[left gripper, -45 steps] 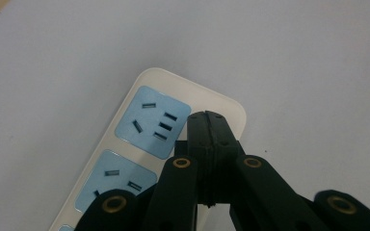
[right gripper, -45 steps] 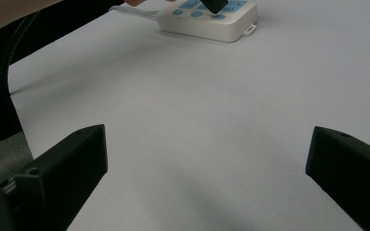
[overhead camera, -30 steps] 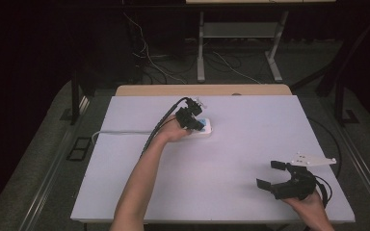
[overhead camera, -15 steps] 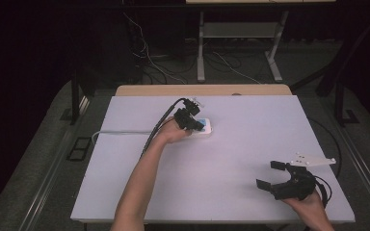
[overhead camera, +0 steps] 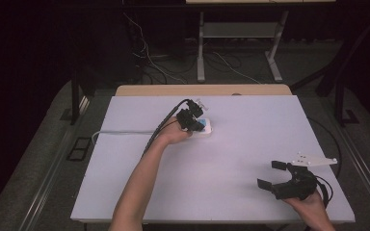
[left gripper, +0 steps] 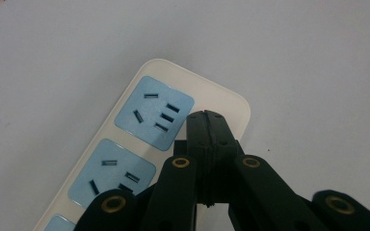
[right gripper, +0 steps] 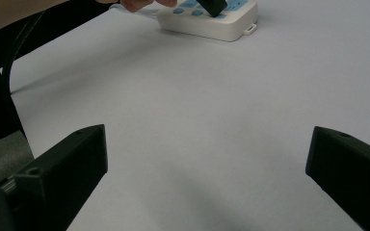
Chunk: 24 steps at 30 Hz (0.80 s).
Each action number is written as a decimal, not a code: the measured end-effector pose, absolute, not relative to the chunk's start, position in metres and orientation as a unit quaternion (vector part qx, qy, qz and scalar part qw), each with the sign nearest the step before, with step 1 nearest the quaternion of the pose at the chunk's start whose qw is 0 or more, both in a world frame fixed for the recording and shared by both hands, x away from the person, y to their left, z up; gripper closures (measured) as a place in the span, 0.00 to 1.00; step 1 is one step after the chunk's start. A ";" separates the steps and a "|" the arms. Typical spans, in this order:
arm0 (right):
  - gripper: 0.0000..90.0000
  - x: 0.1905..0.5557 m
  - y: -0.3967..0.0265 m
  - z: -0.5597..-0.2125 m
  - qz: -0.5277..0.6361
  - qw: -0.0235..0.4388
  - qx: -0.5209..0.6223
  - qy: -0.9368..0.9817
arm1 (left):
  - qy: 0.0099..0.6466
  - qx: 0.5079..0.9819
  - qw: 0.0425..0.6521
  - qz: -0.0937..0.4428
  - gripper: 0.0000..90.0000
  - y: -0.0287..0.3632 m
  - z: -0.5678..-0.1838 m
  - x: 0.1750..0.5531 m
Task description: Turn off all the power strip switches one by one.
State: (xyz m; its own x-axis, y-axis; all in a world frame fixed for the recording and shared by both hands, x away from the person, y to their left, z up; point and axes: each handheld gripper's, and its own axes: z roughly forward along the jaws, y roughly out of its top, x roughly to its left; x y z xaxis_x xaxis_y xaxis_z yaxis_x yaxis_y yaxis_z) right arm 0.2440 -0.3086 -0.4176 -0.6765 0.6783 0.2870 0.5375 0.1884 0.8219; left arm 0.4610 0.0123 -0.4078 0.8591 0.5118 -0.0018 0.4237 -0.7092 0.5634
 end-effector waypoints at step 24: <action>0.01 0.243 -0.313 -0.417 0.507 0.070 0.401 0.760 | 0.263 0.890 0.365 0.068 0.91 0.042 -0.371 0.442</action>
